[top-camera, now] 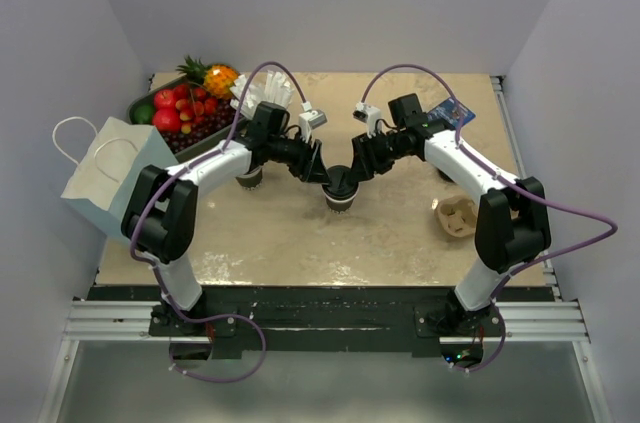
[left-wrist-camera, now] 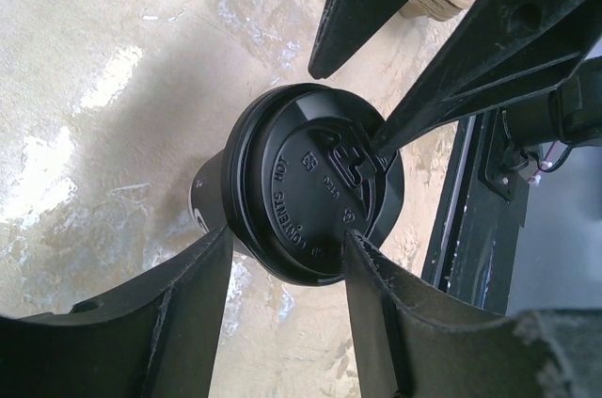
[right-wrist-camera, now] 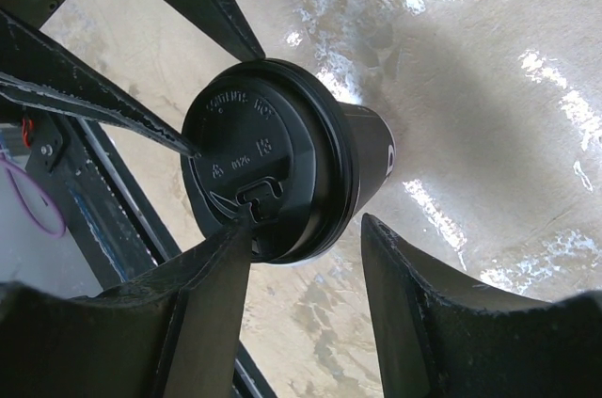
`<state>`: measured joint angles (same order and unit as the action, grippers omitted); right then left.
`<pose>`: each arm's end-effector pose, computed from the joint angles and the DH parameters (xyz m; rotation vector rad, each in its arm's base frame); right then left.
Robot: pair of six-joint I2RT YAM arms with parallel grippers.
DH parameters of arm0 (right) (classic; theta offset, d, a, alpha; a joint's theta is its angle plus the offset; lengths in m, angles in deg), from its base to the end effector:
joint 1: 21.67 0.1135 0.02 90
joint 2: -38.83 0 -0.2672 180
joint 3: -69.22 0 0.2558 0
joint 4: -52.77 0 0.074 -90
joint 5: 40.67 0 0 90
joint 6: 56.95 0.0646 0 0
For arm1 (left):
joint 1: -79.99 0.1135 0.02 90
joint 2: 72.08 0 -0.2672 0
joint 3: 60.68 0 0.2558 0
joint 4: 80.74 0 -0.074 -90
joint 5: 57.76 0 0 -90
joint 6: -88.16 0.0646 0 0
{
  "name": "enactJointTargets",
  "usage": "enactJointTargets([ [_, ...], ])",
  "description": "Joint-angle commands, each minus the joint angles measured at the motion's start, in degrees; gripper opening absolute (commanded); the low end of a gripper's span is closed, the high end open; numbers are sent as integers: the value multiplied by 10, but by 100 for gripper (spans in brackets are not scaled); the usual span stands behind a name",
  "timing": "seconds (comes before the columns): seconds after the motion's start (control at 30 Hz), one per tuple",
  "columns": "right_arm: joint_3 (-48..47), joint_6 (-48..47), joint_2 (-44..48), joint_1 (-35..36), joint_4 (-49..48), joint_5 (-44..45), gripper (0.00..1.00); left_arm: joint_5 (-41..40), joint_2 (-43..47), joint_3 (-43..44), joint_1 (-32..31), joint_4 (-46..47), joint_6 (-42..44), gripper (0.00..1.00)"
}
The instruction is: Pack the takeout coffee
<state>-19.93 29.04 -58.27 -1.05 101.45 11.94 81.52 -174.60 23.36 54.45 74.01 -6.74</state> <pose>0.3374 0.1689 0.2386 -0.7819 2.3915 0.9465 0.3438 -0.2186 0.2130 0.8491 2.1658 -1.2665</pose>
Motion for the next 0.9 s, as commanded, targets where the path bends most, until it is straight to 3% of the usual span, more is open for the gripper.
enactJointTargets([
  [0.0,-10,5,22,2,-11,-7,54,11,32,-5,1,5,12,55],
  [0.87,10,-2,32,8,1,9,52,-16,32,-4,-7,-2,21,60],
])
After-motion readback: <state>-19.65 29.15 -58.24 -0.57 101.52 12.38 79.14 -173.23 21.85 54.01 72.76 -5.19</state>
